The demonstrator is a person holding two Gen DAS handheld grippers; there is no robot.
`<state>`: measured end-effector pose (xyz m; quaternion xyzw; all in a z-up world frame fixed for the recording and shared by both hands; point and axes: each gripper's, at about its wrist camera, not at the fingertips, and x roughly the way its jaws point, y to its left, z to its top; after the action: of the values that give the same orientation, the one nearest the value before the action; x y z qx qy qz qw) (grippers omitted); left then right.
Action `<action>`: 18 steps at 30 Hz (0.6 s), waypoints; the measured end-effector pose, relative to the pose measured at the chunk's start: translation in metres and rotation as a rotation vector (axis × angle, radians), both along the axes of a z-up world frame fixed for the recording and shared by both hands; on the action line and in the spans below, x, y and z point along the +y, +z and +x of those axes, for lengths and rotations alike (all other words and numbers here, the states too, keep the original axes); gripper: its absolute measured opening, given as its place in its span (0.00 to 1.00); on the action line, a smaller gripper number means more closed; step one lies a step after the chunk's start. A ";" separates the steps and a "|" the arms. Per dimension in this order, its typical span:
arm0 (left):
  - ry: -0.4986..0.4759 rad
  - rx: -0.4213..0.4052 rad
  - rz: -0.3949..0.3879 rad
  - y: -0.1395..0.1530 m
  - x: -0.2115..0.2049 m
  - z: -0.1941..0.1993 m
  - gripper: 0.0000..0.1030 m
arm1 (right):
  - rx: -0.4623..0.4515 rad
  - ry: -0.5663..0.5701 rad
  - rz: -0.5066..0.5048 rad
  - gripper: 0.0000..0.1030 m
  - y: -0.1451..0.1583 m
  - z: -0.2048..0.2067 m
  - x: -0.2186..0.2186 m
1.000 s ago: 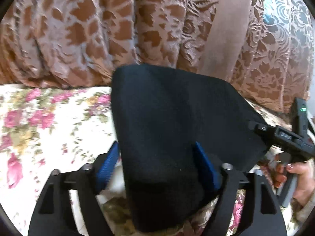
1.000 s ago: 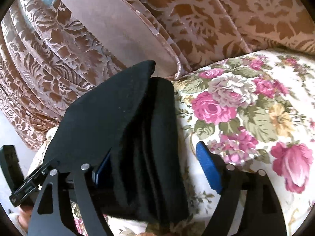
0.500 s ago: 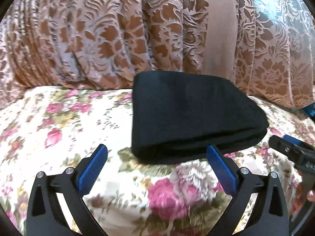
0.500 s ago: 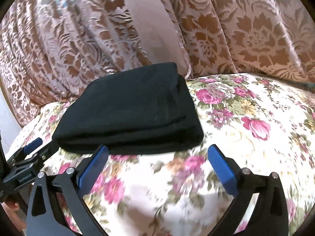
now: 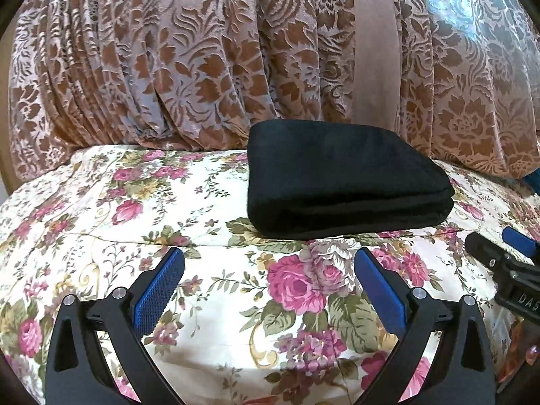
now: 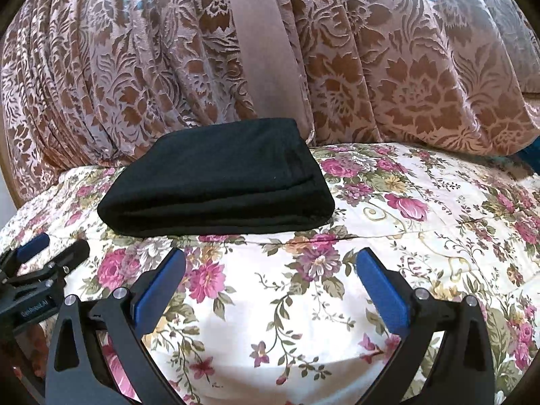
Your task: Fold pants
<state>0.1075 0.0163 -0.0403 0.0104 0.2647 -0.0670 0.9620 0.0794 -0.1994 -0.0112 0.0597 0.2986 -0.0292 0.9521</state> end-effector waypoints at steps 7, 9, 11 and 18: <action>0.026 -0.018 -0.017 -0.001 0.005 -0.003 0.97 | -0.016 0.001 -0.026 0.98 -0.002 -0.003 0.006; 0.024 -0.021 -0.017 -0.002 0.005 -0.004 0.97 | -0.031 0.002 -0.040 0.98 -0.001 -0.006 0.008; 0.020 -0.026 -0.014 -0.002 0.004 -0.005 0.97 | -0.039 0.002 -0.045 0.98 -0.001 -0.007 0.009; 0.015 -0.037 -0.006 -0.002 0.003 -0.006 0.97 | -0.032 -0.027 -0.022 0.98 -0.003 -0.007 0.002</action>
<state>0.1011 0.0195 -0.0426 0.0068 0.2467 -0.0604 0.9672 0.0720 -0.1971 -0.0138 0.0536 0.2823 -0.0444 0.9568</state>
